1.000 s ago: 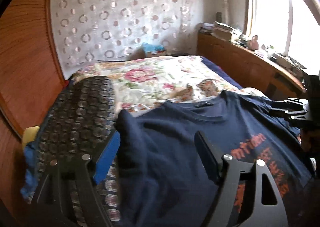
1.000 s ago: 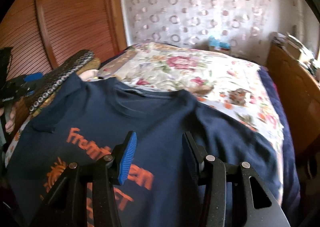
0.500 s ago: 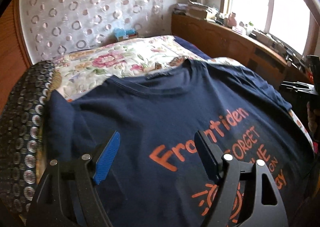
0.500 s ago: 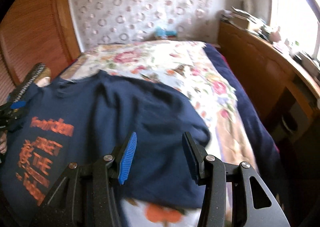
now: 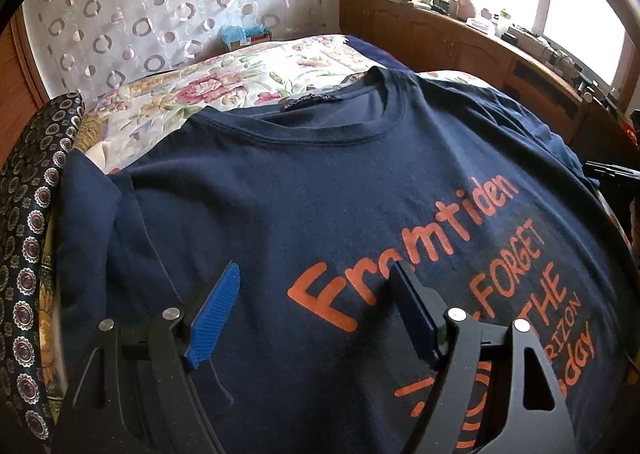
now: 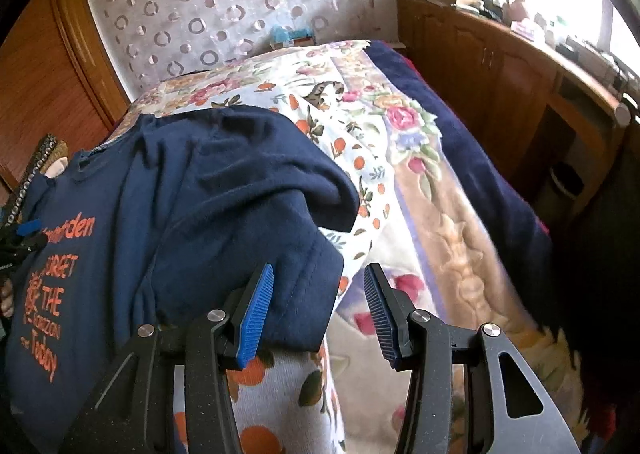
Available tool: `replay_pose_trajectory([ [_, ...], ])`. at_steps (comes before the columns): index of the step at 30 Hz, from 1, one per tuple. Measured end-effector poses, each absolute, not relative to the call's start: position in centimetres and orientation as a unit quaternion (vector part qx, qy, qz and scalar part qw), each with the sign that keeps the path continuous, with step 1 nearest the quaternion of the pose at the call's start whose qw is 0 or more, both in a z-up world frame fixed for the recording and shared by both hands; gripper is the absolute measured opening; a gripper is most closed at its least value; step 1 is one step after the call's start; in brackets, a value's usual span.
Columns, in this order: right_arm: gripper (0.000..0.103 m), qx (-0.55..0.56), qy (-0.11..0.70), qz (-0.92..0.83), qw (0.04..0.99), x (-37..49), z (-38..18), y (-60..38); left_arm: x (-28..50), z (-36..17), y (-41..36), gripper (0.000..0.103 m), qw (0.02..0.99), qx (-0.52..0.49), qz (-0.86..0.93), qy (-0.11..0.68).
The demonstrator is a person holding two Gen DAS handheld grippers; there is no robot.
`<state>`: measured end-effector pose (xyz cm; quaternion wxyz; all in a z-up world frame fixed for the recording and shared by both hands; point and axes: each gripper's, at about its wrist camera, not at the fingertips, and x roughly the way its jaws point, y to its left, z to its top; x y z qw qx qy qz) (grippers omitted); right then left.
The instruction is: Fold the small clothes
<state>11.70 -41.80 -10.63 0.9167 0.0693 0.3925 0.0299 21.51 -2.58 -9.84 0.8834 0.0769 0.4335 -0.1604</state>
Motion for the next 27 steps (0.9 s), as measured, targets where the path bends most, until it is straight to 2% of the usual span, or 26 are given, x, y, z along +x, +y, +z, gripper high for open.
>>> replay_pose_trajectory([
  [4, 0.049, 0.087, 0.396, 0.042, 0.913, 12.8, -10.2, -42.6, 21.9, -10.0, -2.9, 0.085, 0.881, 0.083, -0.165, 0.436],
  [12, 0.048, 0.116, 0.404, 0.072, 0.904, 12.7, -10.9, -43.6, 22.0, -10.1, -3.0, 0.088, 0.881, 0.081, -0.163, 0.437],
  [19, 0.032, 0.107, 0.405, 0.074, 0.905, 12.3, -10.6, -43.3, 21.9, -10.1, -3.1, 0.088, 0.881, 0.081, -0.163, 0.437],
  [21, 0.019, 0.099, 0.401, 0.069, 0.908, 12.3, -10.5, -43.0, 22.0, -10.1, -3.0, 0.088, 0.881, 0.081, -0.163, 0.437],
  [22, 0.017, 0.092, 0.399, 0.066, 0.91, 12.3, -10.3, -42.8, 22.0, -10.1, -3.0, 0.088, 0.881, 0.081, -0.163, 0.437],
  [24, 0.008, 0.091, 0.388, 0.07, 0.915, 12.4, -9.7, -42.7, 22.0, -10.1, -3.0, 0.088, 0.881, 0.081, -0.163, 0.437],
  [27, 0.007, 0.086, 0.35, 0.079, 0.929, 12.7, -7.8, -41.9, 22.0, -10.1, -3.0, 0.088, 0.881, 0.081, -0.163, 0.437],
])
